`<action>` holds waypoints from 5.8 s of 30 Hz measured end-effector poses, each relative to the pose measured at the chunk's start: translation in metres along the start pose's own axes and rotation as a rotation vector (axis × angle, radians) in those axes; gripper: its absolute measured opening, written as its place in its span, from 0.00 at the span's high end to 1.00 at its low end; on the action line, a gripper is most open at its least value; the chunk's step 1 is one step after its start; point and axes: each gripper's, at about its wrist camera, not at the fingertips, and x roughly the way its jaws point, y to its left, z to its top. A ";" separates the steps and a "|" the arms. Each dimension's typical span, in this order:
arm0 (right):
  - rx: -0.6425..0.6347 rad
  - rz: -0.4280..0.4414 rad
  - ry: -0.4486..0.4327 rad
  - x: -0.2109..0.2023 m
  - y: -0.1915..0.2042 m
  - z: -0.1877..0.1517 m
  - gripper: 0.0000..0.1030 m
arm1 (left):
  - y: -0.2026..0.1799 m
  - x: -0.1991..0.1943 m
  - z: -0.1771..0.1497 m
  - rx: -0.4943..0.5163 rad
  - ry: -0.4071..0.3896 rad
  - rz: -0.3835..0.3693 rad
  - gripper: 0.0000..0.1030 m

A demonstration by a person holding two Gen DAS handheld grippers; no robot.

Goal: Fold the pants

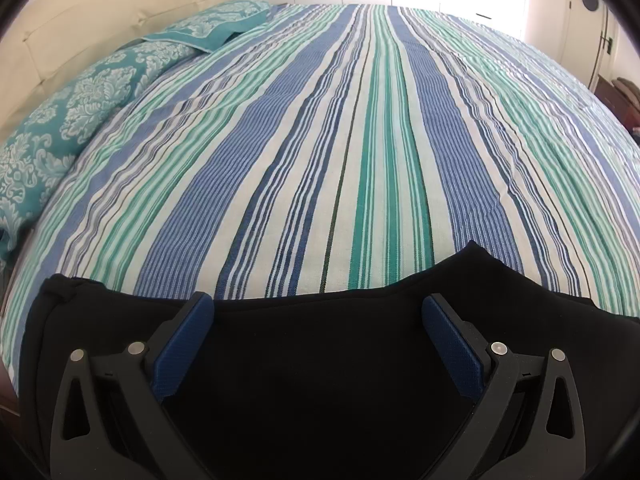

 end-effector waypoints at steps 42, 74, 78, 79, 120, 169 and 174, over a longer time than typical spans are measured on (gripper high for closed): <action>0.259 0.151 -0.222 -0.076 -0.120 0.029 0.00 | -0.002 -0.001 -0.001 -0.001 -0.004 0.003 0.00; 0.365 0.595 0.272 0.058 -0.305 0.088 0.87 | -0.191 -0.160 -0.070 0.305 0.071 -0.534 0.04; 0.396 0.669 0.172 0.031 -0.290 0.088 0.89 | -0.170 -0.161 -0.070 0.261 0.063 -0.519 0.04; 0.404 0.693 0.151 0.022 -0.283 0.087 0.89 | -0.164 -0.160 -0.069 0.242 0.067 -0.518 0.04; -0.089 0.438 -0.196 -0.116 0.127 -0.034 0.14 | -0.125 -0.161 -0.113 0.159 0.116 -0.534 0.44; -0.085 0.048 -0.014 -0.053 0.091 -0.050 0.13 | -0.080 -0.180 -0.059 -0.007 0.108 -0.620 0.95; -0.224 0.001 -0.074 -0.043 0.116 -0.045 0.13 | -0.081 -0.170 -0.062 -0.032 0.122 -0.625 0.95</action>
